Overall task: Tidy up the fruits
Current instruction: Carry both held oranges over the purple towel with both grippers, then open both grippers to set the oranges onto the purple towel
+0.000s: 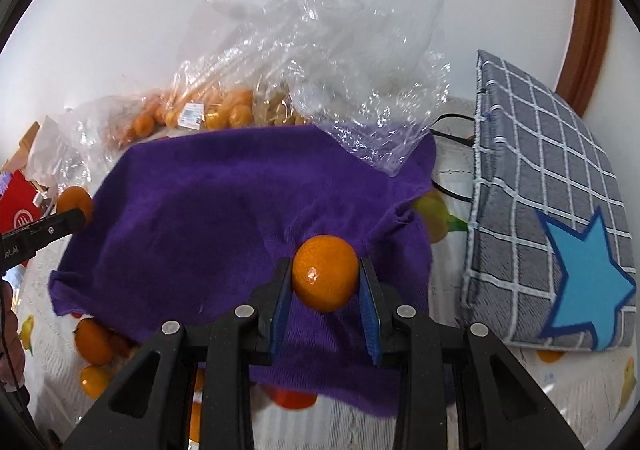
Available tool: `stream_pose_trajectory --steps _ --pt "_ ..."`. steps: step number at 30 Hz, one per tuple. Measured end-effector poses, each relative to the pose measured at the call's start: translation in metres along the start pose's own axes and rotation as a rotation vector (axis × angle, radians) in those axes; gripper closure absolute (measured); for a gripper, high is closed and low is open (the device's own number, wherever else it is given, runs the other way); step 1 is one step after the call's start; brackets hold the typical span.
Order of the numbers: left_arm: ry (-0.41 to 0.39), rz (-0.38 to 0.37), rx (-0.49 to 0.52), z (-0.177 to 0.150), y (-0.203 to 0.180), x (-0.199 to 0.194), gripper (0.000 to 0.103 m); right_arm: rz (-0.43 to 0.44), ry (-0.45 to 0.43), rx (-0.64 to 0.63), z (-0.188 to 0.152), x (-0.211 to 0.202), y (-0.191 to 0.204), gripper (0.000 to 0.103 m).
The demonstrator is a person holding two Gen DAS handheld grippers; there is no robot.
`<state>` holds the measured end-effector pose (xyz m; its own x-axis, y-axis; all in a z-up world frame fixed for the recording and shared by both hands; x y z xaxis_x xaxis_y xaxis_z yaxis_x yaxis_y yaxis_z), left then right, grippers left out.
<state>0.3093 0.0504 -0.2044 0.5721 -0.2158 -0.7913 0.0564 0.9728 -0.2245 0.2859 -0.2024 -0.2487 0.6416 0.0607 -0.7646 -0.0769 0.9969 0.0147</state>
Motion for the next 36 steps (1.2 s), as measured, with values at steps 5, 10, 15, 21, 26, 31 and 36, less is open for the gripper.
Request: stream_pose_trajectory --steps 5,10,15,21,26,31,36 --pt "0.022 0.027 0.007 -0.001 0.005 0.012 0.072 0.004 0.027 -0.005 -0.002 0.018 0.002 0.071" --pt "0.037 0.037 0.009 -0.008 0.008 0.019 0.072 0.002 0.045 -0.021 -0.008 0.029 0.008 0.071" --pt "0.046 0.032 0.006 -0.012 0.010 0.022 0.072 -0.004 0.059 -0.022 -0.011 0.036 0.011 0.071" --pt "0.058 0.031 0.022 -0.018 0.007 0.025 0.072 -0.015 0.062 -0.035 -0.012 0.036 0.013 0.071" --pt "0.075 0.034 0.024 -0.021 0.006 0.029 0.072 -0.025 0.063 -0.042 -0.012 0.037 0.014 0.071" --pt "0.092 0.036 0.029 -0.023 0.006 0.033 0.072 -0.034 0.070 -0.051 -0.016 0.034 0.015 0.069" --pt "0.092 0.039 0.045 -0.023 0.004 0.033 0.072 -0.039 0.076 -0.042 -0.017 0.029 0.014 0.059"
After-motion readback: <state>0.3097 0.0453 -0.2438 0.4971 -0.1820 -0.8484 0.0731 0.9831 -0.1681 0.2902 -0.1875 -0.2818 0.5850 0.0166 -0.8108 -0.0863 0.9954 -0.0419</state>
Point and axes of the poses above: each gripper's, at about its wrist camera, not at the fingertips, and x roughly the way its jaws point, y to its left, z to its top, the point moved 7 cm from there along x, roughly the way its jaws point, and after that the axes turned 4 degrees about -z, right-handed, at the moved point
